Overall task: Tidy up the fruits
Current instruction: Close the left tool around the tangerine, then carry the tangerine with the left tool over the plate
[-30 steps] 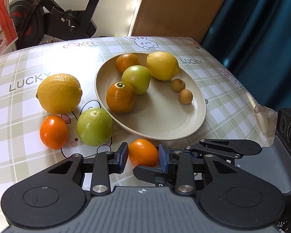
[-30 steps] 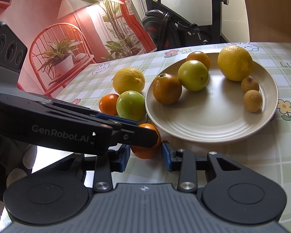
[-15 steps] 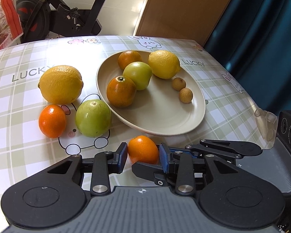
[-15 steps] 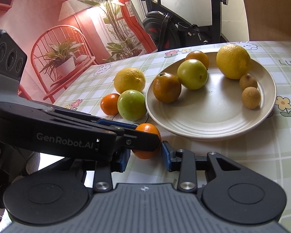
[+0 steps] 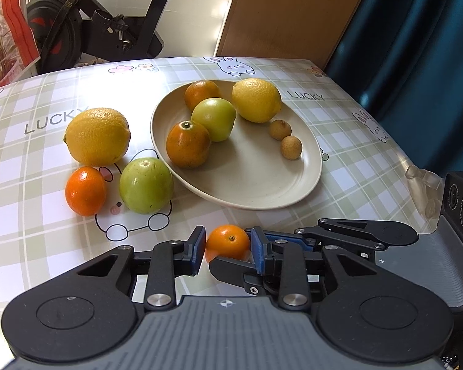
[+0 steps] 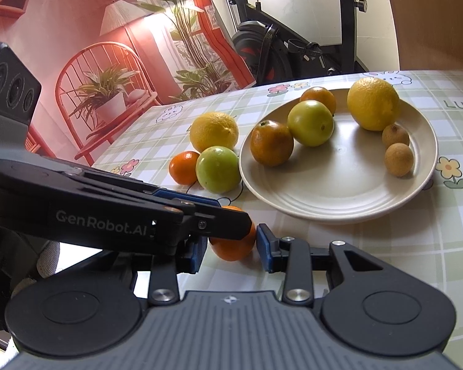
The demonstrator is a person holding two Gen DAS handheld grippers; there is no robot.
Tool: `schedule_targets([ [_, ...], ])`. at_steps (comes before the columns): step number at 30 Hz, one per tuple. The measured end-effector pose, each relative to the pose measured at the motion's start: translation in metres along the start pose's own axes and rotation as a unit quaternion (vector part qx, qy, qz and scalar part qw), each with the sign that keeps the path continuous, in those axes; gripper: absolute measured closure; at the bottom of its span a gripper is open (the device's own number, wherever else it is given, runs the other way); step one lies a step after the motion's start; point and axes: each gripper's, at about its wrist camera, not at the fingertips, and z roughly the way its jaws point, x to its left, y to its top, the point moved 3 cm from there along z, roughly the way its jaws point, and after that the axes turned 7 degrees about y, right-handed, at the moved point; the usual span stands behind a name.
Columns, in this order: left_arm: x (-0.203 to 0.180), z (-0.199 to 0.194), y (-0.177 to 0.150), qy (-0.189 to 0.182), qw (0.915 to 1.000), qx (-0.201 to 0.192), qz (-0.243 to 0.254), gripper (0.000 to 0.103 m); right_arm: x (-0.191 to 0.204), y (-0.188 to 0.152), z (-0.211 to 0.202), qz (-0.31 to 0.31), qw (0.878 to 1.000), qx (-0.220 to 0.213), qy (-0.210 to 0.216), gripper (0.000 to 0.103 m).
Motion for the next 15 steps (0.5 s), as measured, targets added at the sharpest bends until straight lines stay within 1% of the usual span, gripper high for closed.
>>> schedule_targets([
  [11, -0.0019, 0.0049, -0.0014, 0.003, 0.9999, 0.01, 0.005, 0.067, -0.0024, -0.0025, -0.0003, 0.002, 1.0, 0.006, 0.011, 0.065],
  [15, -0.0025, 0.0046, -0.003, 0.004, 1.0, 0.006, 0.007, 0.067, -0.004, -0.0046, 0.0007, 0.005, 1.0, 0.007, 0.014, 0.065],
])
